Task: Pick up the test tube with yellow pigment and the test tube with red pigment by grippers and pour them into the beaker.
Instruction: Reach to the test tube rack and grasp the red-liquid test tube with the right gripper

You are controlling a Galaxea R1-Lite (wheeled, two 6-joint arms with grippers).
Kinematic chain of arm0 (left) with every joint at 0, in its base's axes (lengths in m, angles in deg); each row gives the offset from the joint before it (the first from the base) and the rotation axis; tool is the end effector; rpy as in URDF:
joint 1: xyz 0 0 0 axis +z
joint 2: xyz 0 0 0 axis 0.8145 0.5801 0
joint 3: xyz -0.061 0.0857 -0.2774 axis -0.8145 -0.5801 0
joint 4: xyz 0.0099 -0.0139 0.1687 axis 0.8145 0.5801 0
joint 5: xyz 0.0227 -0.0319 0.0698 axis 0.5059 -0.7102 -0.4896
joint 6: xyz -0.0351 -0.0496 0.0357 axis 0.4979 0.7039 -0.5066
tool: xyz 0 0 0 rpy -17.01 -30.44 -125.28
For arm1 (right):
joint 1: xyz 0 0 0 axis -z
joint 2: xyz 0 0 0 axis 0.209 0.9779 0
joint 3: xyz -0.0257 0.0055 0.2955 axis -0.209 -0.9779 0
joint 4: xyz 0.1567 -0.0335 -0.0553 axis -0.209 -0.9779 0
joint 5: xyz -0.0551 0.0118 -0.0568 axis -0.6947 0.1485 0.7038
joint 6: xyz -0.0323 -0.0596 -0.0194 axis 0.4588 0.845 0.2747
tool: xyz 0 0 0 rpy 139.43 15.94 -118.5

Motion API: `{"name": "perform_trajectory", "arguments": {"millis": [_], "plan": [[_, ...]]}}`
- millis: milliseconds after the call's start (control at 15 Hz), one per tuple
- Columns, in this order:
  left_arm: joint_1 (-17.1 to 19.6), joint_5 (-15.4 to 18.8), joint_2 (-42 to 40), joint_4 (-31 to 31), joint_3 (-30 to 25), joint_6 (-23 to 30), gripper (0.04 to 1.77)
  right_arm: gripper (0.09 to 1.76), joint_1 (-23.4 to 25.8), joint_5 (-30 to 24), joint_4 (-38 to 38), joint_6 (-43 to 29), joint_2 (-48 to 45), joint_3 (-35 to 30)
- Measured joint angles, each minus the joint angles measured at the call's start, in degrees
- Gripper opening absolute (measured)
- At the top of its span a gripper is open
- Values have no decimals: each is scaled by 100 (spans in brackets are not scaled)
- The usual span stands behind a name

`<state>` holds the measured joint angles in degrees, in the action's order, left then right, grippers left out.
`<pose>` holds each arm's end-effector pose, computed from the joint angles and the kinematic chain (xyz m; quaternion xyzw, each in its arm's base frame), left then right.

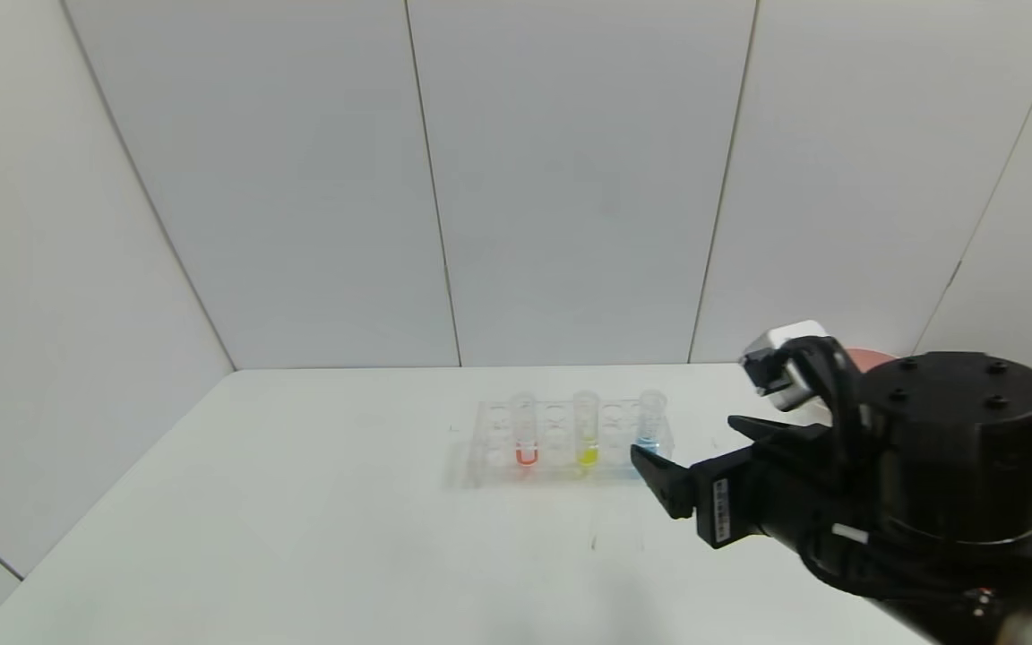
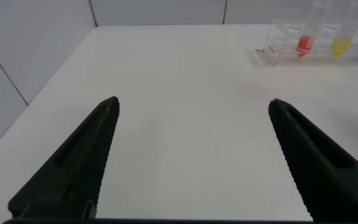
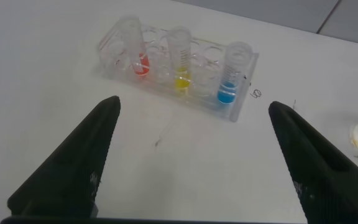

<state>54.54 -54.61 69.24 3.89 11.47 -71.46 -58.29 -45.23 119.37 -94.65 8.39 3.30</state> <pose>0.0056 0.0002 0.0731 -0.0083 0.0085 0.0012 0.9999 0.2322 0.2041 0.1761 -0.0058 0.1663 0.1911 0.9674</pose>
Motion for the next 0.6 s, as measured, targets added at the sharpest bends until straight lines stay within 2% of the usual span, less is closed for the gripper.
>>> {"name": "perform_trajectory", "arguments": {"millis": [200,600], "plan": [[0,-2,0,0,0,0,172,171,-305,235,56,-72,785,584],[0,0,0,-2,0,0,172,171,-560,306,89,-107,2182,1946]]}}
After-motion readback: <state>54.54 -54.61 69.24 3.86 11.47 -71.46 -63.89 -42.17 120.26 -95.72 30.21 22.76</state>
